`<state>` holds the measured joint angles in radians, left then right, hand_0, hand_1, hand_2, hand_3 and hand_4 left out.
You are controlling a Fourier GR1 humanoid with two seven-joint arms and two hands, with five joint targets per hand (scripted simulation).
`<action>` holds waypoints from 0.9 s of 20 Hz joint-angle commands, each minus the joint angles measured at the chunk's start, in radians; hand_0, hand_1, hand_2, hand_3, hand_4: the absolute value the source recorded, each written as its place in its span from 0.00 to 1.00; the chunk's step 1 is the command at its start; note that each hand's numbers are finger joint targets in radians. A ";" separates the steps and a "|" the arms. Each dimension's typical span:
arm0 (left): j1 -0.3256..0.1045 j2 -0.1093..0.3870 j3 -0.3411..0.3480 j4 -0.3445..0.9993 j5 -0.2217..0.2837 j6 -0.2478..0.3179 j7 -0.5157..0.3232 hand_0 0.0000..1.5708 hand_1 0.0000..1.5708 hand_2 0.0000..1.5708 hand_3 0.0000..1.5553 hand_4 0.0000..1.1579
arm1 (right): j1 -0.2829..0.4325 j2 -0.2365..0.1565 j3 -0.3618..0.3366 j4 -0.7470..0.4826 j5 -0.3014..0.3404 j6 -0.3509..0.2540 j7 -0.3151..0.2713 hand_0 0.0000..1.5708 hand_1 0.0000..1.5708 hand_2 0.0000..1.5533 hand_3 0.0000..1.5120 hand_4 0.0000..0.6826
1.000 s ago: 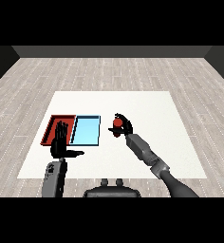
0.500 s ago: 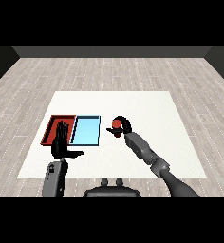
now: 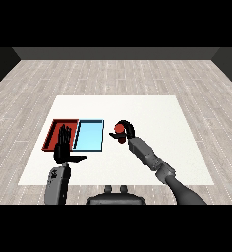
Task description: Pick the red can and put it in the red box
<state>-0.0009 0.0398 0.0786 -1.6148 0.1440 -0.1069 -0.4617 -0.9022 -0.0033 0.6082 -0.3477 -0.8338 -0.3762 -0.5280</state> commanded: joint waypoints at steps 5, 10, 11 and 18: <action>0.008 -0.019 -0.027 0.059 -0.023 -0.018 -0.069 0.00 0.00 0.00 0.00 0.00 | -0.044 -0.018 -0.094 0.007 0.051 0.013 -0.053 0.98 0.98 0.95 0.91 0.86; 0.020 0.010 -0.025 -0.008 -0.038 0.001 0.005 0.00 0.00 0.00 0.00 0.00 | -0.032 -0.031 -0.097 -0.157 0.104 -0.063 -0.040 0.96 0.96 0.94 0.91 0.89; -0.031 -0.034 -0.068 -0.033 -0.063 0.051 0.057 0.00 0.00 0.00 0.00 0.00 | 0.003 -0.084 -0.112 -0.170 0.103 -0.018 -0.041 0.96 0.96 0.94 0.91 0.89; -0.007 -0.038 -0.162 -0.097 -0.047 0.021 0.121 0.00 0.00 0.00 0.00 0.00 | 0.098 -0.139 -0.112 -0.476 0.146 -0.084 -0.060 0.95 0.95 0.93 0.92 0.92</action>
<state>-0.0148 0.0227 -0.0116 -1.6871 0.1032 -0.0965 -0.3801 -0.8572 -0.0994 0.4927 -0.6624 -0.7098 -0.4299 -0.5941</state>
